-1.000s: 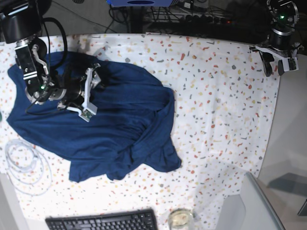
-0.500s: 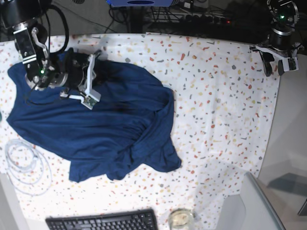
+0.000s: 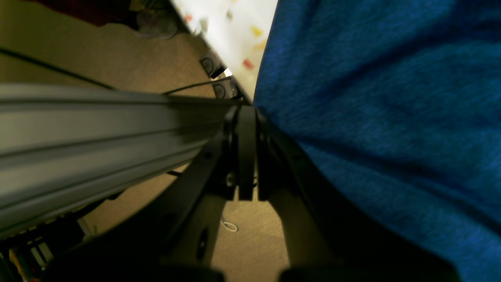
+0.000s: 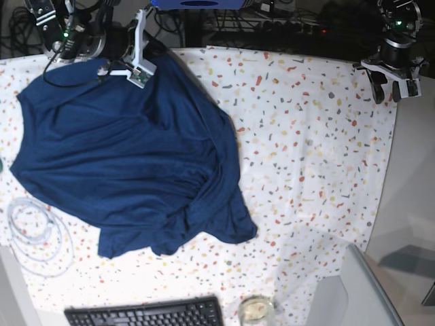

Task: Layout the t-shirt on the table in an organized manner, then fold the t-shirt properly
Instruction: 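Drag the held fabric with the right gripper toward the shirt's outer edge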

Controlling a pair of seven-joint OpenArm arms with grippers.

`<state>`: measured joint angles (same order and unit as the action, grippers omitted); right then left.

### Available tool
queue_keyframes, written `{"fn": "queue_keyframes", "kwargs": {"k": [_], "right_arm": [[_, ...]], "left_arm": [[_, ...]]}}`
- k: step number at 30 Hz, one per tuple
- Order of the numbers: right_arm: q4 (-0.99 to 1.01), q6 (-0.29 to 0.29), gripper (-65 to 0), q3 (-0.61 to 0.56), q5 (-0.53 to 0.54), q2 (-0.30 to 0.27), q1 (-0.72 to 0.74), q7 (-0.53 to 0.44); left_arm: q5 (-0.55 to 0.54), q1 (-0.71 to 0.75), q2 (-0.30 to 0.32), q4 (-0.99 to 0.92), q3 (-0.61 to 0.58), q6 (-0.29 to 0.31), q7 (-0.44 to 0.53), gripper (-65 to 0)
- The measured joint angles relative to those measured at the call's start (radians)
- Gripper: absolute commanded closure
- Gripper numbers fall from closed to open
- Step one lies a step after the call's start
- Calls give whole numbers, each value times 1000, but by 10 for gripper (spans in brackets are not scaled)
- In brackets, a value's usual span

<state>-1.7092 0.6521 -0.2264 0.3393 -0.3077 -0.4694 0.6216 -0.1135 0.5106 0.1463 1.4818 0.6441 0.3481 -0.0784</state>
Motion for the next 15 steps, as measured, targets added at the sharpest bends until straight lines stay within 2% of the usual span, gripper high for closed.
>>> {"fn": "queue_keyframes", "kwargs": {"k": [6,8,10,13,15], "right_arm": [[-55,0,-23,75,-1,0,-31,10],[-116,-1,-90,120,9,1,-53,2],[-172,3,-191,204,20,10,-77,-2],[-188,4,-329,419,19,60,-84,-6],[-180,4,-363,610,5,113,-51,6]], "left_arm": [[0,-3,1,0,0,0,0,-270],[0,-3,0,0,0,1,0,-270],[0,-3,-2,0,0,1,0,-270],[0,0,2,0,0,0,0,-270],[0,0,1,0,0,1,0,-270]]}}
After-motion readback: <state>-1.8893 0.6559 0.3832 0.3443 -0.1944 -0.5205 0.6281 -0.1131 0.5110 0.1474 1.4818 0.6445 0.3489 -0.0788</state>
